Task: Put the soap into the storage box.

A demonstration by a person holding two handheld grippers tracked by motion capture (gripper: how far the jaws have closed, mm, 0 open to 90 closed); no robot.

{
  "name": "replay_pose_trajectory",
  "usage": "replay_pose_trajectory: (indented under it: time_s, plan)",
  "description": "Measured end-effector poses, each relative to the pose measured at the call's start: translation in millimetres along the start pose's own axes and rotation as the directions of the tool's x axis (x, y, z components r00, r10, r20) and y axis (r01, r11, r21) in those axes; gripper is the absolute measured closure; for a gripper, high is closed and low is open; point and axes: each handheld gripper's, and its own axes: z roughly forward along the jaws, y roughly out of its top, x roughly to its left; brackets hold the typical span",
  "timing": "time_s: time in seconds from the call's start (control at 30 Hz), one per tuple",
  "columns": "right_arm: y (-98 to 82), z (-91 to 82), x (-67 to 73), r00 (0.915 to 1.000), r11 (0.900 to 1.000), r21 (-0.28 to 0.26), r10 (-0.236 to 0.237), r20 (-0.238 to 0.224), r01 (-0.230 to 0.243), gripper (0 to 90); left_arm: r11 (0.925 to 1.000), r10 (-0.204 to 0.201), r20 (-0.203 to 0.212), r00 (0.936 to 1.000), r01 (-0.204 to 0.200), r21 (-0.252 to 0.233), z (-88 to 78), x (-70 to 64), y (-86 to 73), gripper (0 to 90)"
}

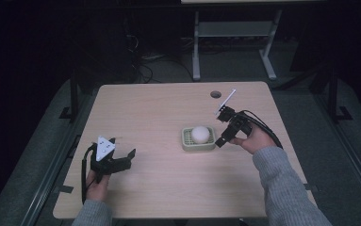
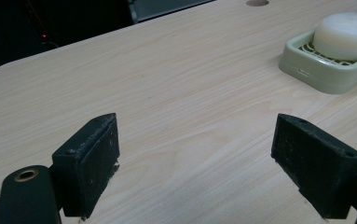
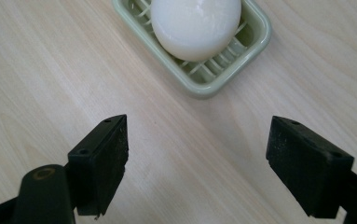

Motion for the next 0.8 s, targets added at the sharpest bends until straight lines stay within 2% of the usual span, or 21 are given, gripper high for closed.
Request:
replay_pose_trajectory:
  time_s: [0.37,0.8]
  plan:
    - [-20.4,-0.8,1.9,0.9999,1.0,-0.005,0.016,-0.005,-0.016,20.0,1.0,0.0,0.0,1.0,0.0,0.003,0.1,-0.5,0.1,14.8]
    - [-53.2,1.8,0.0,0.9991,0.999,-0.017,0.043,-0.008,-0.043,20.1,1.0,0.001,-0.001,1.0,-0.001,0.002,0.1,-0.9,0.2,14.8]
